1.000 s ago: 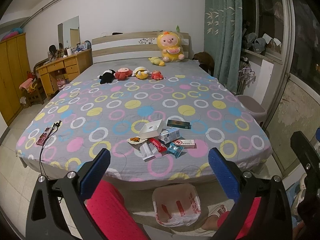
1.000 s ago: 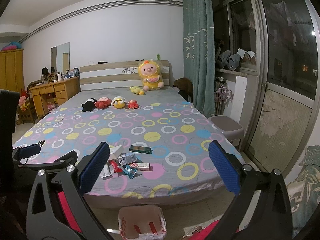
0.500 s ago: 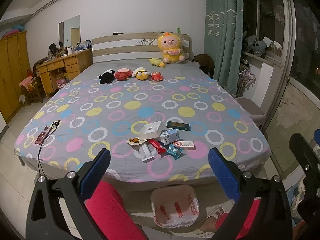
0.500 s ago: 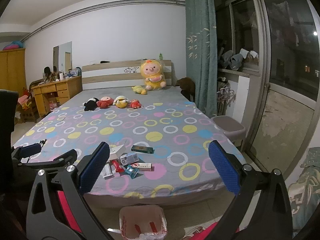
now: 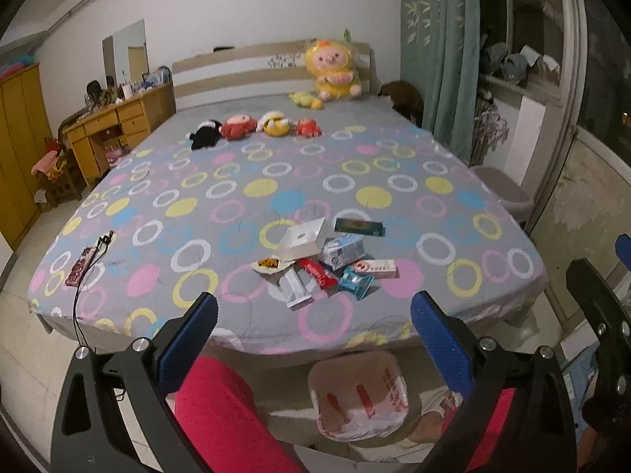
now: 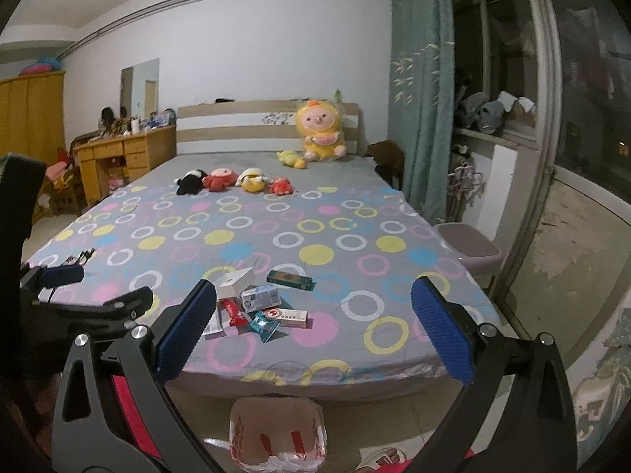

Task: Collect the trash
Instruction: 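Move both tools toward the white tray and green-gold box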

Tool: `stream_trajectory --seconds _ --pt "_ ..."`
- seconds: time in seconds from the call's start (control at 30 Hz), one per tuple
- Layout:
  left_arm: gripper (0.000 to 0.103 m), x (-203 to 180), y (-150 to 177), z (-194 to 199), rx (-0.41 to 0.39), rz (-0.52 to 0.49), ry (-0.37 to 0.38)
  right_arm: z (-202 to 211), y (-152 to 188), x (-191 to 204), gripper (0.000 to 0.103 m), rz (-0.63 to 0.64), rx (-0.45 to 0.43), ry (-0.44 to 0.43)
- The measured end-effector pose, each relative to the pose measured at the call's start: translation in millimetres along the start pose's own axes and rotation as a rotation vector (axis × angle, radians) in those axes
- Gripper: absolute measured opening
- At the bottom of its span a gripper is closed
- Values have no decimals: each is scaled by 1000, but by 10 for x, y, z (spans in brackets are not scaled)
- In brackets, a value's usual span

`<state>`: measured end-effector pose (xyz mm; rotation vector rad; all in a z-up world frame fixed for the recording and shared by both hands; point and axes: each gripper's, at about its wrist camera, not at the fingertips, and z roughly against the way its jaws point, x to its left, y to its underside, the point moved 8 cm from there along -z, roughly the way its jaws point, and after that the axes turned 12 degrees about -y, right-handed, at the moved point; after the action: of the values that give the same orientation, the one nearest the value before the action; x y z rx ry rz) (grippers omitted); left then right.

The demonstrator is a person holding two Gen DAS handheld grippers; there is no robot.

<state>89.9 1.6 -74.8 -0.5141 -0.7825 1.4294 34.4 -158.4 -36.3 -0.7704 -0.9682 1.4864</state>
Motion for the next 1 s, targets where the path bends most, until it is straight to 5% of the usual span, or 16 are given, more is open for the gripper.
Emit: stream_trajectory --seconds 0.23,0.57,0.7,1.0 --pt "96 154 -56 -426 66 -12 -28 -388 72 -69 97 44 24 -59" --pt "96 338 -242 -1072 220 -16 49 -889 41 -311 97 91 91 -131" --pt "96 277 -367 -1290 224 -101 62 -1126 -10 -465 97 102 145 -132" --pt "96 -67 -484 -1805 335 -287 214 -1765 -173 -635 97 224 242 -155"
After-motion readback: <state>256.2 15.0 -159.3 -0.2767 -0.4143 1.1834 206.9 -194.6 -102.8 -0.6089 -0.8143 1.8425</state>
